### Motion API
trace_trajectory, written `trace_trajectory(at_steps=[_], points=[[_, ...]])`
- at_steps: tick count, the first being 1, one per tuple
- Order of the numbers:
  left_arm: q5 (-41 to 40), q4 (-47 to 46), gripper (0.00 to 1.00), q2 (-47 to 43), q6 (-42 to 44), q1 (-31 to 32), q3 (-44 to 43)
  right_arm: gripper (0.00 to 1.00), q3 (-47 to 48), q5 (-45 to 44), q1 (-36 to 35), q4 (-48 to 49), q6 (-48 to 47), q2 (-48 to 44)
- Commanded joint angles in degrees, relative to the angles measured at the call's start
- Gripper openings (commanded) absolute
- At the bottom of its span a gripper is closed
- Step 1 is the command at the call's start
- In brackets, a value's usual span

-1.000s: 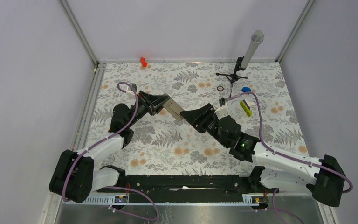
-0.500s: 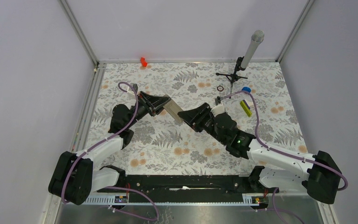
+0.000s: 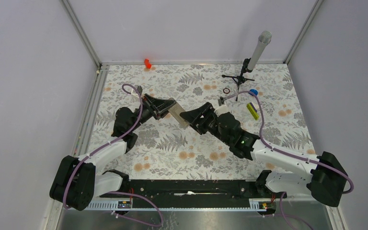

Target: Load the batteries into the remote control

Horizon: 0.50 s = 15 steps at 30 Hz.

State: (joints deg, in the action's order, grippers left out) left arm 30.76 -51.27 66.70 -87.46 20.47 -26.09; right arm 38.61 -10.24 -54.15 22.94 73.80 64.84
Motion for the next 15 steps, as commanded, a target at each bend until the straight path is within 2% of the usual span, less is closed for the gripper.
trace_trajectory(at_steps=[1,4,9,15], points=[[2.2,-6.7,0.0,-1.4,1.3,0.5,-0.7,0.72,4.2,1.6,0.8,-0.1,-1.9,1.5],[2.5,-7.5,0.0,-1.1,1.6,0.6,-0.8,0.72,5.3,1.9,1.0,-1.3,-1.7,2.3],[2.6,-8.6,0.0,-0.9,1.8,0.6,-1.0,0.58,6.5,2.2,1.2,-4.7,0.3,3.3],[2.6,-9.8,0.0,-0.3,1.8,0.7,-1.5,0.49,5.6,2.4,1.2,-6.9,5.9,3.3]])
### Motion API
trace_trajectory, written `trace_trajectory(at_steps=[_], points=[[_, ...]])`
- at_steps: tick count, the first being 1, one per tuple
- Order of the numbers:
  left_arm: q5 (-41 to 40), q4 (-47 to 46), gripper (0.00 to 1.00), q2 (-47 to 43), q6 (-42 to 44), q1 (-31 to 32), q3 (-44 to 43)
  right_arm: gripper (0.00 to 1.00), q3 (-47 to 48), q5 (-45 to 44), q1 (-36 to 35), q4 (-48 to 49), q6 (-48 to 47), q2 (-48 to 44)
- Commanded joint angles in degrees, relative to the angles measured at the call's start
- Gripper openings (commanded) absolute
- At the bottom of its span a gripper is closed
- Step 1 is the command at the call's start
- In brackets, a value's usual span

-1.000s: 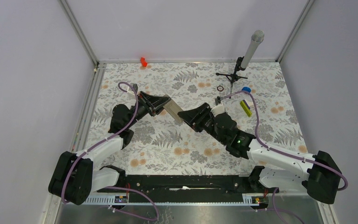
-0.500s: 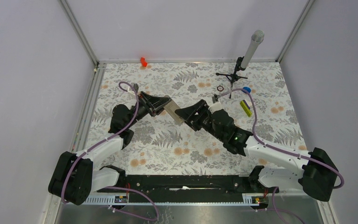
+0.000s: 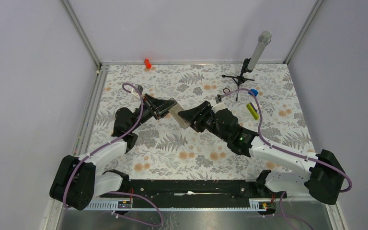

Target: Load the batteries into the remote control

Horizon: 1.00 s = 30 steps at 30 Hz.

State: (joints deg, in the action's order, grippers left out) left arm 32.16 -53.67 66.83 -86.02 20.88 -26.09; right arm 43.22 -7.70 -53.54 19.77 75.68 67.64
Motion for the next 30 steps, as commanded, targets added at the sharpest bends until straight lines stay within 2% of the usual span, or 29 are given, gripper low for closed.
trace_trajectory(at_steps=[1,6,14,20,25,30], points=[[1.2,-7.4,0.0,-0.4,0.4,0.3,-1.5,0.47,0.9,-0.2,0.5,-4.6,5.0,0.2],[0.4,-7.5,0.0,-0.3,1.5,0.3,-1.7,0.42,0.5,-1.7,0.6,-6.3,6.3,-1.6],[-1.5,-7.3,0.0,-0.2,2.6,0.3,-1.9,0.45,-0.8,-2.0,0.6,-5.4,4.4,-3.1],[-2.4,-6.7,0.0,0.0,2.9,0.3,-1.6,0.64,-1.8,-2.5,0.6,-2.9,2.2,-3.8],[-2.1,-6.8,0.0,0.6,2.9,0.3,-1.1,0.81,-0.3,-2.6,1.2,-2.1,-3.7,-3.5],[-2.0,-6.1,0.0,0.9,3.4,0.3,-0.9,0.91,2.1,1.0,2.5,-1.5,-10.9,-2.7]])
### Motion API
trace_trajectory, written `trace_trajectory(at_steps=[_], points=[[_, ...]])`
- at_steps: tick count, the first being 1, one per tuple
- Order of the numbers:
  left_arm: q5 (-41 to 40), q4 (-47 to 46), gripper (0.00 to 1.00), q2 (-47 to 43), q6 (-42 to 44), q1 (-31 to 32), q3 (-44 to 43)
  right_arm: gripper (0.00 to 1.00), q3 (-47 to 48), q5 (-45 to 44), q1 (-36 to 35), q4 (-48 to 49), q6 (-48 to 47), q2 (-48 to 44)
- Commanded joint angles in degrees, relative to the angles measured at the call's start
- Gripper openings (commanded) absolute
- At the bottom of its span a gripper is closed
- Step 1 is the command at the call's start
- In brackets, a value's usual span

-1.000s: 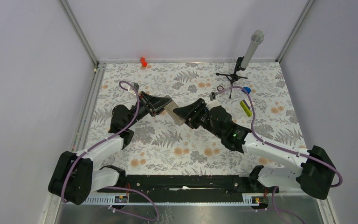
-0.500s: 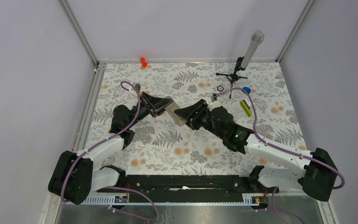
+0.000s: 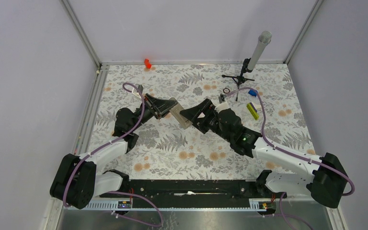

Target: Load the batteries into the remote control

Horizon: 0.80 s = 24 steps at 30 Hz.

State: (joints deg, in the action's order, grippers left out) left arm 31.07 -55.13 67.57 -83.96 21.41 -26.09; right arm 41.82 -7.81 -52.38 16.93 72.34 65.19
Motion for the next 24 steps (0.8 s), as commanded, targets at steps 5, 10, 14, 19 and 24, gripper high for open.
trace_trajectory(at_steps=[5,10,14,19,24], points=[[-0.8,-2.9,0.0,0.0,1.6,-0.3,-1.0,0.93,5.6,2.9,2.5,-1.5,-17.7,-0.8],[-0.3,4.4,0.0,-0.4,3.1,-0.3,-2.6,0.9,8.5,5.8,3.6,-6.3,-33.4,-3.7],[-0.4,5.2,0.0,0.1,2.9,-0.3,-2.6,0.76,12.6,6.8,4.0,-12.4,-37.0,-5.3],[-1.4,1.5,0.0,1.7,1.4,-0.3,-2.5,0.54,19.1,12.8,4.0,-22.4,-25.6,-2.4],[-2.6,0.2,0.0,2.3,0.8,-0.3,-2.6,0.47,19.4,13.9,4.0,-26.4,-17.6,-1.4]])
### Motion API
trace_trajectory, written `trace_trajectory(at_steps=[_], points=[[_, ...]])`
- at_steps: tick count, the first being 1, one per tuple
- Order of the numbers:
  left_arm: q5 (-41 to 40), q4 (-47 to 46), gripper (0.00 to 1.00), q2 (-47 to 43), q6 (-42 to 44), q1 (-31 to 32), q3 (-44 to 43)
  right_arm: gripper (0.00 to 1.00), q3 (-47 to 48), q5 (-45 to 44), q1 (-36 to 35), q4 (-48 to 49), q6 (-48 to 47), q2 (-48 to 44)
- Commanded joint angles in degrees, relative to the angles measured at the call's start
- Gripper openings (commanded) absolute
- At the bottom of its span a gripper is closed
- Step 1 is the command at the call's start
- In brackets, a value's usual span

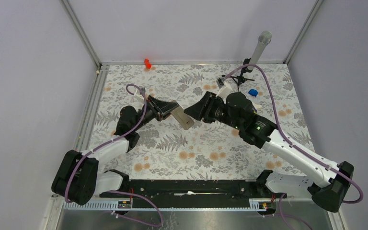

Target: Load the batteries into the remote control

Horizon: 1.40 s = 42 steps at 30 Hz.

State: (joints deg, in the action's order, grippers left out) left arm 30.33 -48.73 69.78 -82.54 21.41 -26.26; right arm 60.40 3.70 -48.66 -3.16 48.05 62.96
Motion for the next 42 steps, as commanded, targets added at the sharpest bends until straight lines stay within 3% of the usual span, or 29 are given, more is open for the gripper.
trace_trajectory(at_steps=[1,7,23,42], points=[[-2.0,-6.2,0.0,0.0,-0.6,-0.3,-2.5,0.47,0.8,1.7,0.3,-7.1,6.9,0.9],[-3.5,-5.8,0.0,0.0,-0.9,-0.3,-2.3,0.57,2.3,1.7,0.3,-9.3,7.4,1.4],[-3.3,-6.9,0.0,-0.7,-2.4,-0.3,-2.3,0.46,-0.5,1.4,0.3,-4.8,10.9,3.4],[-3.9,-7.2,0.0,-1.0,-2.7,-0.3,-2.2,0.5,-2.4,0.6,0.3,-4.0,11.8,3.1]])
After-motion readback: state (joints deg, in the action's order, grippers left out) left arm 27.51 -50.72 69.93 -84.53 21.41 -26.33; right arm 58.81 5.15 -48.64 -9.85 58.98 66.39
